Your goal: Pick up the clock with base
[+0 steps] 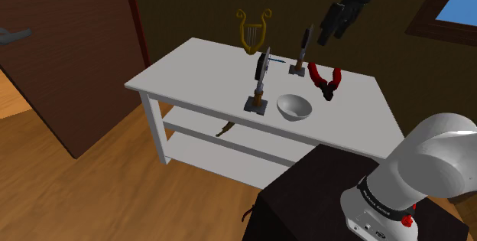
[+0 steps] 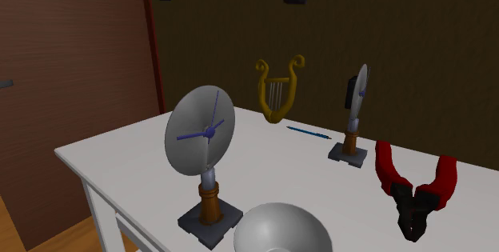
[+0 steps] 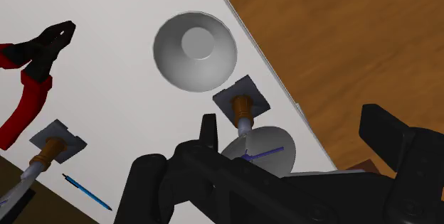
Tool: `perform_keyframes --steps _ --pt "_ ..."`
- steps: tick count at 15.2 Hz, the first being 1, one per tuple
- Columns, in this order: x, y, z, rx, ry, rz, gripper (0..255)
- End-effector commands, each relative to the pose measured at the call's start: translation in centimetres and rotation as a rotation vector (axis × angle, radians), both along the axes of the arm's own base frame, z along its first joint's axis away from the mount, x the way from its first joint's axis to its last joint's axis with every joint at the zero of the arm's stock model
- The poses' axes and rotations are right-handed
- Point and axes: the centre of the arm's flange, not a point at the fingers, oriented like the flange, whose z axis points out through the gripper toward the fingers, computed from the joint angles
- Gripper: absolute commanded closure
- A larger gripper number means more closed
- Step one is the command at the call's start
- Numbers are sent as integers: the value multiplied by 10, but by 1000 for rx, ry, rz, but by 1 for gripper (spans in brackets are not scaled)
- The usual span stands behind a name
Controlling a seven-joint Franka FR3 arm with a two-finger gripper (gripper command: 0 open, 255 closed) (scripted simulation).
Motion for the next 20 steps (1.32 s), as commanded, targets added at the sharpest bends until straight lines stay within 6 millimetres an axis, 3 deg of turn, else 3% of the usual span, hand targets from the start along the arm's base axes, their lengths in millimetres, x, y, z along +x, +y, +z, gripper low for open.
perform_keyframes --steps 1,10,20 --pt "0 0 0 0 0 0 0" --pt "116 12 -42 64 45 -374 0" --pt "239 -22 -95 136 95 -790 0"
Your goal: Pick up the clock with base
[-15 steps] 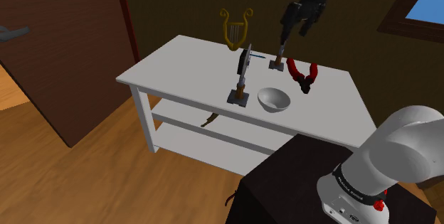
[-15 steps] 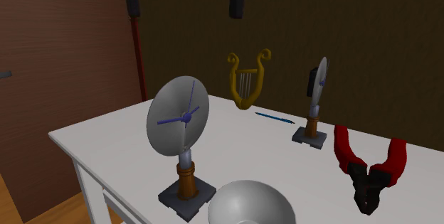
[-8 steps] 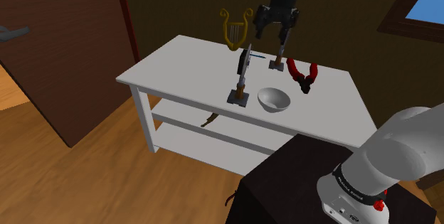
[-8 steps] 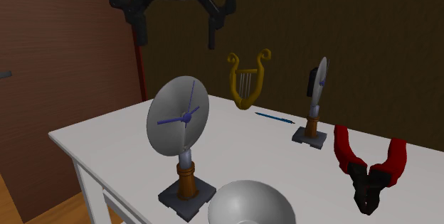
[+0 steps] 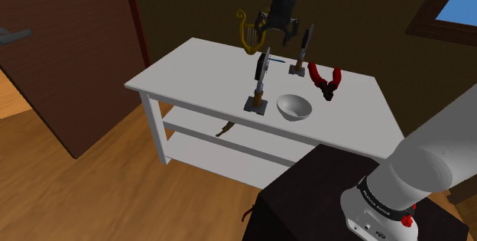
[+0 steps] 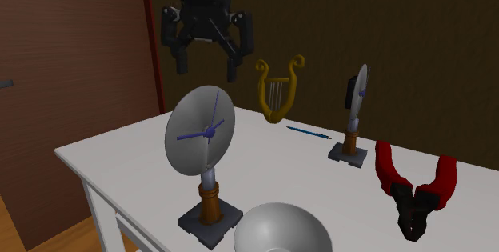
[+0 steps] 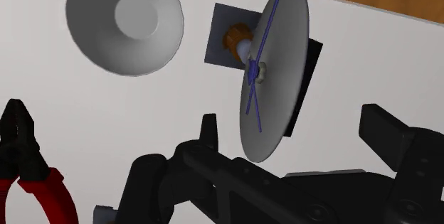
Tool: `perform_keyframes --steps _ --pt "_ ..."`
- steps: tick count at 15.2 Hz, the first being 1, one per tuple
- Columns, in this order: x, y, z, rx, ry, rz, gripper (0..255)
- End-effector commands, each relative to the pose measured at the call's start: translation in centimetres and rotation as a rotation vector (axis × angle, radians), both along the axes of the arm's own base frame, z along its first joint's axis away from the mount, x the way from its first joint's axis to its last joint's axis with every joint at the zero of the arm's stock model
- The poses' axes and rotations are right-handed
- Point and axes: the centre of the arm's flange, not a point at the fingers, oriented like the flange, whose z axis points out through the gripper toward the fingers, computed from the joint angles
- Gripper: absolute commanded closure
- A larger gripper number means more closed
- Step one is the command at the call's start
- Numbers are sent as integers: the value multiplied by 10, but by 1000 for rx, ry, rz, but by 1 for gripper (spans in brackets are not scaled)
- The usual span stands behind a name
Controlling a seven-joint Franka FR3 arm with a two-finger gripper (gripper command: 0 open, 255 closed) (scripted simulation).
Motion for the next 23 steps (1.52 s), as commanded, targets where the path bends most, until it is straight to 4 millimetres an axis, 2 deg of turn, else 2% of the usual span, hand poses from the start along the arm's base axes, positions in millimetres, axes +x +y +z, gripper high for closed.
perform_keyframes --steps 1,8,10,11,20,23 --pt "25 -11 -9 14 10 -83 0" --pt "25 -11 -46 14 10 -83 0" --pt "25 -11 -49 14 10 -83 0" --pt "25 -11 -50 14 10 -83 255" --pt "25 -11 -49 14 10 -83 255" --pt "25 -11 -33 14 10 -83 255"
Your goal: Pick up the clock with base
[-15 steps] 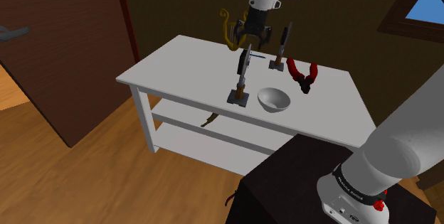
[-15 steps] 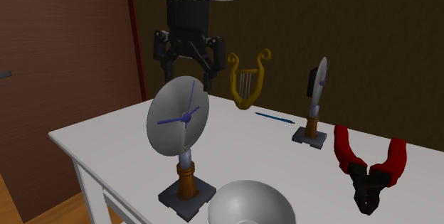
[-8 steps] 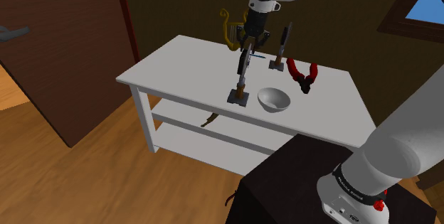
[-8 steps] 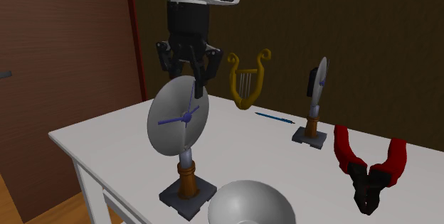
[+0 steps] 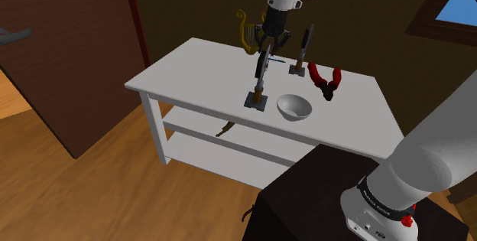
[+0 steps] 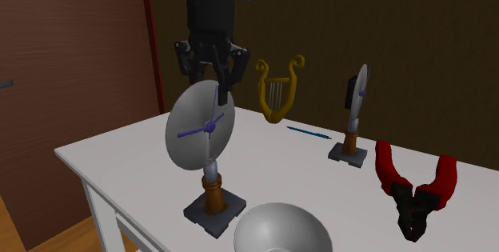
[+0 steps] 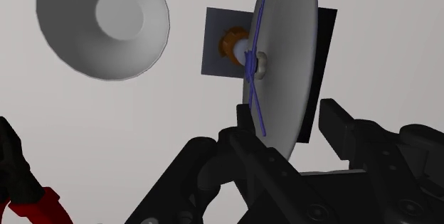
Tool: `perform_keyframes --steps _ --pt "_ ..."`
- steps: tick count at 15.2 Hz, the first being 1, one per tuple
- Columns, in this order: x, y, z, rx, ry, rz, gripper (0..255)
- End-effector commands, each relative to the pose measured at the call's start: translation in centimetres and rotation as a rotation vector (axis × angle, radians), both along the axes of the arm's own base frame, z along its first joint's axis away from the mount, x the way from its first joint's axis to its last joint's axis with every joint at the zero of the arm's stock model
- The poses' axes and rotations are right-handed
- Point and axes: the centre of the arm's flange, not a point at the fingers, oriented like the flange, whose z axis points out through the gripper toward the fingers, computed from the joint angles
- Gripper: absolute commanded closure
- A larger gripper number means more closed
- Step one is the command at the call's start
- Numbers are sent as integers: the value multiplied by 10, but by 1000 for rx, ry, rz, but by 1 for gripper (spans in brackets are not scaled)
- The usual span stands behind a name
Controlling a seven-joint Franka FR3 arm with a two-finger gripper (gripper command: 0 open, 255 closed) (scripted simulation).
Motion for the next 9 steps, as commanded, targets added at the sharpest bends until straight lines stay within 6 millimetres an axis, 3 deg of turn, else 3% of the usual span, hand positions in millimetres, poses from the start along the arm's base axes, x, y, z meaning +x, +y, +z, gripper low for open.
perform_keyframes --steps 1,9 --pt "0 0 11 0 -1 0 255" --pt "0 0 53 0 -1 0 255"
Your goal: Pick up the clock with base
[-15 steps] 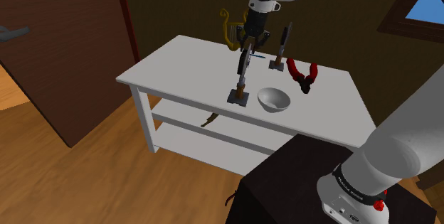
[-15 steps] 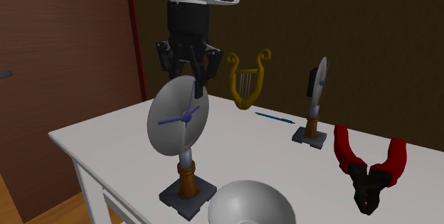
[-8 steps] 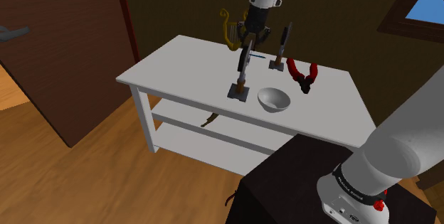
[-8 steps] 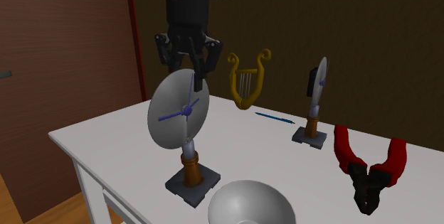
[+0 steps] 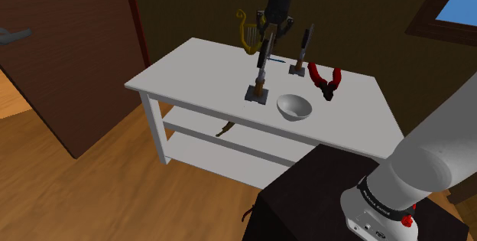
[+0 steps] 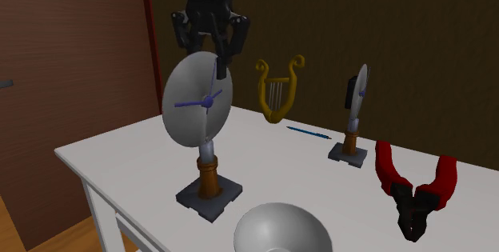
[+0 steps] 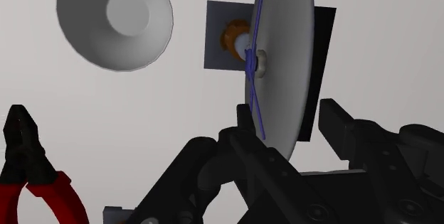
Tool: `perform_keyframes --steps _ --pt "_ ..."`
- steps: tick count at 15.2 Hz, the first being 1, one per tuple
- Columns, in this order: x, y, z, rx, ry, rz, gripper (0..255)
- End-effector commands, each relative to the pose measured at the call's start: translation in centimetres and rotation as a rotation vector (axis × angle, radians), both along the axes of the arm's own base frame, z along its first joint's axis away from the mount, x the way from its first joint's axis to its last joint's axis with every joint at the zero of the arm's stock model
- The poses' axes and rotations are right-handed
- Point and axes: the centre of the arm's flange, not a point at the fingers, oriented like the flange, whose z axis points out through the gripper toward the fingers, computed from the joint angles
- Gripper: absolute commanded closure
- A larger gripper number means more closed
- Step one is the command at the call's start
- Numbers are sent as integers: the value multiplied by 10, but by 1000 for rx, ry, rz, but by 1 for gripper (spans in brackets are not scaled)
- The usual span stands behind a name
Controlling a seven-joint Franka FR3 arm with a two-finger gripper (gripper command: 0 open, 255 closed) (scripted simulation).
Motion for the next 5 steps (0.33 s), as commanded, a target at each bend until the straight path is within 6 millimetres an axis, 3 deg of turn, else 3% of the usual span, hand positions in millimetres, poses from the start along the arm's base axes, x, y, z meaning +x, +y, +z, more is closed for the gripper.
perform_keyframes --steps 1,5 --pt "0 -1 11 0 0 0 255" --pt "0 -1 22 0 0 0 255"
